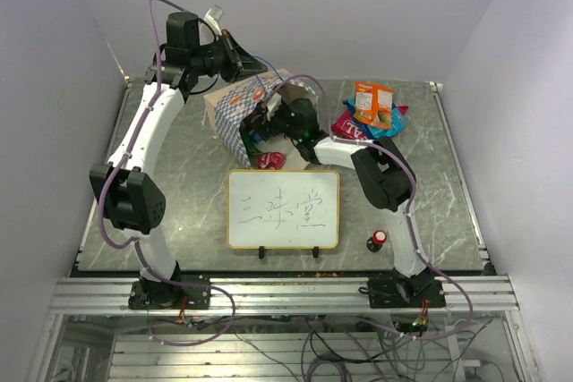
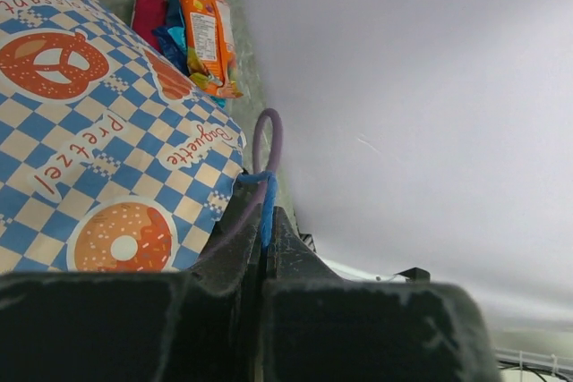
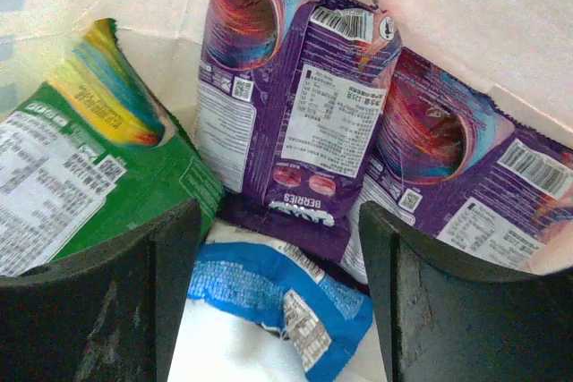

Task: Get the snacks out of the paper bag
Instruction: Take out the snack from the paper bag.

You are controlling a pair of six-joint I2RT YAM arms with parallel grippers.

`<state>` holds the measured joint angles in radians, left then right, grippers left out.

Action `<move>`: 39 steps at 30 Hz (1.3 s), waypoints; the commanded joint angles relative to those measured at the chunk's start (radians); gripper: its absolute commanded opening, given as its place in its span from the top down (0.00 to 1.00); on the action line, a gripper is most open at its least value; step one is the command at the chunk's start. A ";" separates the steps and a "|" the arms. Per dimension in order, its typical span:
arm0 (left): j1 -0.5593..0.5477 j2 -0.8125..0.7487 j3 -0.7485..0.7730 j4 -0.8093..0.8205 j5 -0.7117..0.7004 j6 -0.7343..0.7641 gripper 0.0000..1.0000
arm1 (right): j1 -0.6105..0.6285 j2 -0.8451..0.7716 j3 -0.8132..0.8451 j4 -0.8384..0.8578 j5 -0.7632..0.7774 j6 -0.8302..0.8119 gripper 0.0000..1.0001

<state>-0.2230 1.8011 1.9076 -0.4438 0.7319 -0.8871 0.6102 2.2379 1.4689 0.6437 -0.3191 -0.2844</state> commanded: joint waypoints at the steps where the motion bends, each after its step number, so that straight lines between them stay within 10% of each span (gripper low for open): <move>1: 0.007 -0.026 -0.048 0.135 0.055 -0.057 0.93 | 0.011 0.082 0.095 -0.021 0.011 -0.026 0.29; 14: -0.020 -0.004 -0.034 0.171 0.084 -0.088 0.93 | 0.038 0.284 0.371 -0.064 -0.027 0.000 0.24; 28: 0.004 -0.020 -0.030 0.140 0.041 -0.021 0.93 | 0.019 0.178 0.271 -0.233 -0.052 -0.134 0.25; 39: 0.004 -0.041 -0.134 0.193 0.057 -0.068 0.93 | 0.006 0.034 0.173 -0.312 -0.113 0.098 0.22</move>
<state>-0.2222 1.8027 1.7981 -0.3069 0.7788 -0.9340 0.6147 2.3432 1.6958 0.3283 -0.3820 -0.2890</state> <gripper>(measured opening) 0.080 0.778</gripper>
